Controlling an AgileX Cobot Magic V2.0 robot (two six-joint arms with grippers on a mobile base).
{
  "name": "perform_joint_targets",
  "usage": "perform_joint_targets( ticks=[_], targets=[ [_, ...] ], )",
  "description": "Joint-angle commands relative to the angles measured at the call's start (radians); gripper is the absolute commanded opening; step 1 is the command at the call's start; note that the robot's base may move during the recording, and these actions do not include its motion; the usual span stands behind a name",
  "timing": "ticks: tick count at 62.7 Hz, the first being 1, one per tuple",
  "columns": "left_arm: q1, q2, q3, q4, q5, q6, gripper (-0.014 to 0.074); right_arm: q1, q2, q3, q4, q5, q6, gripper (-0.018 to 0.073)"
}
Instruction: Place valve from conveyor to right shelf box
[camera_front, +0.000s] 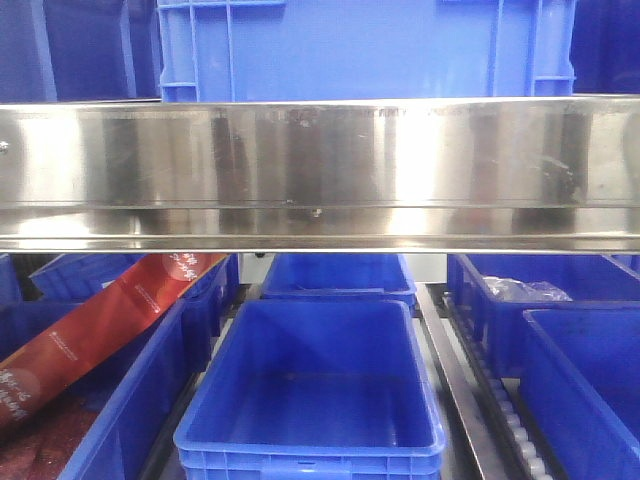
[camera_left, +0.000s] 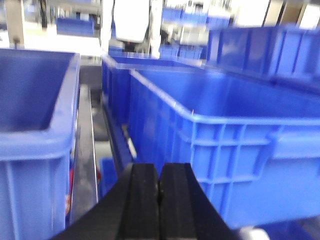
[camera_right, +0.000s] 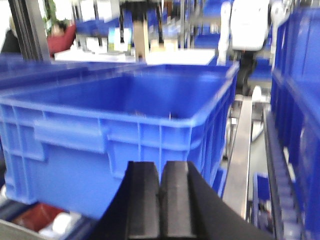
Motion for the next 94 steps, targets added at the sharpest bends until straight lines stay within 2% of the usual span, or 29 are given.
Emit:
perform_joint_targets(
  ticks=[1,36,40,48,57,63,67,74,83,94],
  targets=[
    [0.005,-0.035,0.001,-0.006,-0.028,-0.006,-0.0111,-0.001,-0.022,0.001,0.002,-0.021,-0.004,-0.0168],
    [0.005,-0.048,0.001,-0.006,-0.034,-0.006,-0.0111,-0.001,-0.024,0.006,0.004,-0.019,-0.004,-0.0168],
    [0.005,-0.048,0.001,-0.006,-0.034,-0.006,-0.0111,-0.007,-0.038,0.03,-0.016,-0.051,-0.004,-0.0168],
    [0.005,-0.048,0.001,-0.006,-0.034,-0.006,-0.0111,-0.083,-0.109,0.14,-0.043,-0.129,-0.004,-0.0168],
    [0.005,-0.048,0.001,-0.006,-0.034,-0.006,-0.0111,-0.215,-0.215,0.281,-0.071,-0.128,-0.004,-0.0168],
    [0.005,-0.048,0.001,-0.006,-0.034,-0.006,-0.0111,-0.276,-0.296,0.378,-0.089,-0.122,-0.004,-0.0168],
    [0.005,-0.048,0.001,-0.006,-0.034,-0.006,-0.0111,-0.292,-0.348,0.434,-0.104,-0.12,0.004,-0.0168],
    [0.005,-0.048,0.001,-0.006,-0.034,-0.006,-0.0111,-0.307,-0.447,0.529,-0.148,-0.109,0.087,-0.0168],
    [0.005,-0.048,0.001,-0.006,-0.034,-0.006,-0.0111,-0.307,-0.578,0.619,-0.157,-0.105,0.087,-0.0168],
    [0.005,-0.048,0.001,-0.006,-0.041,-0.006,-0.0111,-0.31,-0.58,0.645,-0.157,-0.152,0.087,-0.0168]
  ],
)
